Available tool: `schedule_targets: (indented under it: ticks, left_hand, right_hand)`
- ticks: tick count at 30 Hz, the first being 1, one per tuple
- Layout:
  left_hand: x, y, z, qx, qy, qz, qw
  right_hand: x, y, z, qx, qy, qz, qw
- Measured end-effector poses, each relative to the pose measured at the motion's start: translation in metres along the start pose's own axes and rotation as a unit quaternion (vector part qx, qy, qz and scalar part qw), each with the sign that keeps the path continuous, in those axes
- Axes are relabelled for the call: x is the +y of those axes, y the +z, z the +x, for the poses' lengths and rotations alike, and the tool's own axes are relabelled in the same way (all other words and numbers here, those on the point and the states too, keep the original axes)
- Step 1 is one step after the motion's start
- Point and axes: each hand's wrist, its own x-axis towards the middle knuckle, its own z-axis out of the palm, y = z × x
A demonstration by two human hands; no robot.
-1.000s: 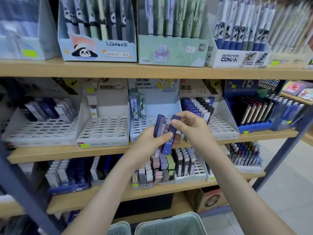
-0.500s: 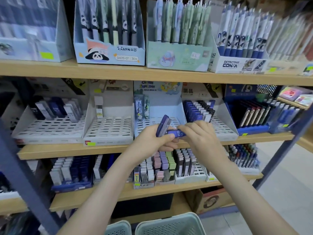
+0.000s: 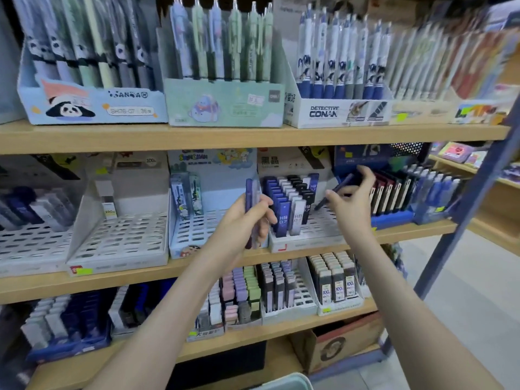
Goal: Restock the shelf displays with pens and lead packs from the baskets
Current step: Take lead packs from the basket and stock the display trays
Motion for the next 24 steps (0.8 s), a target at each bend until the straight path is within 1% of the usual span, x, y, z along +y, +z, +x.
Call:
schedule_targets:
  ticks: [3,7,14,21,24]
  left_hand:
    - [-0.005,0.003,0.014,0.009,0.030,-0.017,0.999]
    - [-0.010,0.003,0.029,0.008,0.062,-0.014,0.998]
    - [-0.016,0.004,0.049,-0.002,0.076,0.026,0.997]
    - [-0.013,0.007,0.054,-0.021,0.085,0.004,0.996]
    - [-0.013,0.005,0.053,-0.019,0.088,-0.002,0.996]
  right_hand:
    - [0.004,0.013,0.016,-0.026,-0.016,-0.038,0.999]
    - [0.017,0.024,0.032,-0.016,-0.033,-0.074,0.997]
    - [0.030,0.028,0.042,-0.025,-0.063,-0.140,0.988]
    - [0.029,0.032,0.040,-0.069,-0.144,-0.252,0.954]
    - [0.028,0.030,0.041,-0.087,-0.156,-0.261,0.949]
